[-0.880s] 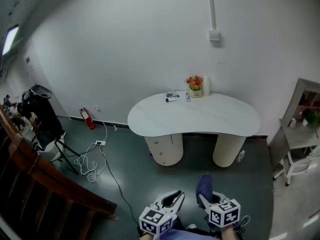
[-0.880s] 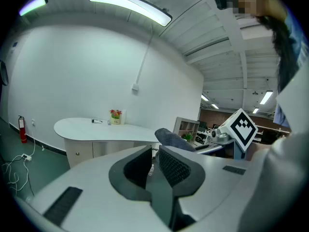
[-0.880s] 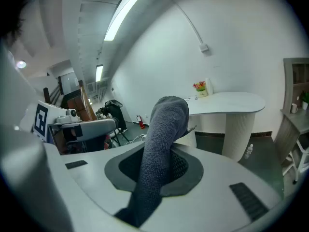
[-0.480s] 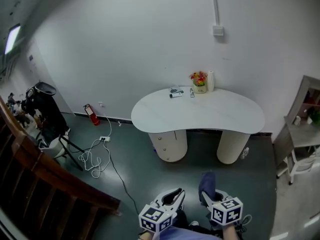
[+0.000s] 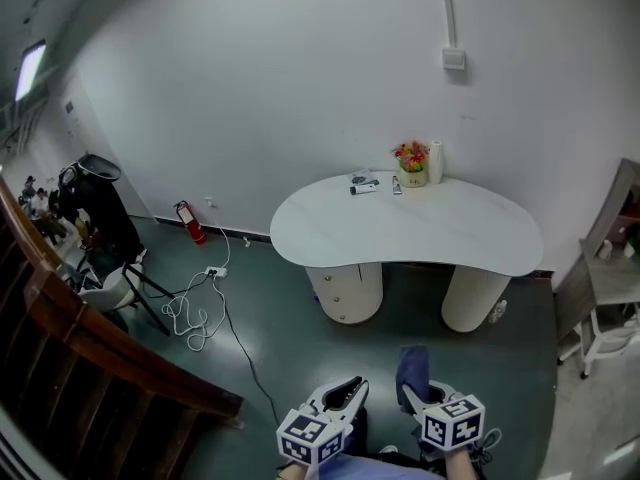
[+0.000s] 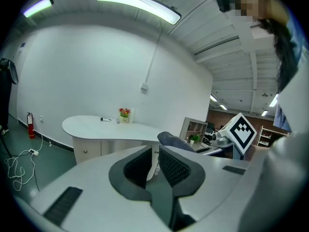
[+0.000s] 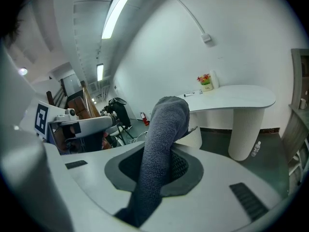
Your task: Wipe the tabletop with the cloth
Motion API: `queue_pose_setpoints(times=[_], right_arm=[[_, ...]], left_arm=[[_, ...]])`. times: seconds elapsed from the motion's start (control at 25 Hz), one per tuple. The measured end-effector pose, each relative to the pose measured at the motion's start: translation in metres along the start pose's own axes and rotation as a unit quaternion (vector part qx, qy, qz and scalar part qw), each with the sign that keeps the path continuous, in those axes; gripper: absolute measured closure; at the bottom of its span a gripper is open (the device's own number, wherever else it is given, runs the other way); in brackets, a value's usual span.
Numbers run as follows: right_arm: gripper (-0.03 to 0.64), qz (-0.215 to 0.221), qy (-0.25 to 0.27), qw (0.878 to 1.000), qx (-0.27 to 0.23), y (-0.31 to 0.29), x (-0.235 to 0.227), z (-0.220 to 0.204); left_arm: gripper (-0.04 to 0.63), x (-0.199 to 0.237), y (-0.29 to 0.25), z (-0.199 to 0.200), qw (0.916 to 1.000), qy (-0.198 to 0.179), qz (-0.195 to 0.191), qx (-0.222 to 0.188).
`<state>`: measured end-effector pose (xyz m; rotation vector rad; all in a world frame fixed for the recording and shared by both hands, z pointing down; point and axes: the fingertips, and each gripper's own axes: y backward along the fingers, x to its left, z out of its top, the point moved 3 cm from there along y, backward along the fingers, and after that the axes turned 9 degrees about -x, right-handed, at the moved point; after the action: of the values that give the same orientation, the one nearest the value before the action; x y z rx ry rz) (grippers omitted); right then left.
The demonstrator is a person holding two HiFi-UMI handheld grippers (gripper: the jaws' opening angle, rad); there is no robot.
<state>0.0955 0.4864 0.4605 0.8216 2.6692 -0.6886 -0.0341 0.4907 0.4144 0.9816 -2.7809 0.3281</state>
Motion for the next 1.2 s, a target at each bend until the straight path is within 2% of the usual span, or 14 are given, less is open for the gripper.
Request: queue_pose_setpoints(times=[0.36, 0.52, 0.92, 1.2], right_arm=[[0.548, -0.005, 0.01, 1.0, 0.019, -0.07, -0.024, 0.035], [0.548, -0.014, 0.008, 1.0, 0.027, -0.118, -0.032, 0.059], [0.548, -0.041, -0.006, 0.999, 0.026, -0.261, -0.034, 0.121], [0.548, -0.059, 0.006, 0.998, 0.032, -0.326, -0.035, 0.148]], left_arm=[[0.554, 0.073, -0.043, 0.015, 0.9996, 0.021, 0.014, -0.015], [0.554, 0.125, -0.072, 0.034, 0.9993, 0.03, 0.009, -0.022], [0.554, 0.276, -0.127, 0.089, 0.9997, 0.011, -0.006, -0.019], [0.554, 0.353, -0.138, 0.099, 0.9998, 0.017, 0.001, -0.015]])
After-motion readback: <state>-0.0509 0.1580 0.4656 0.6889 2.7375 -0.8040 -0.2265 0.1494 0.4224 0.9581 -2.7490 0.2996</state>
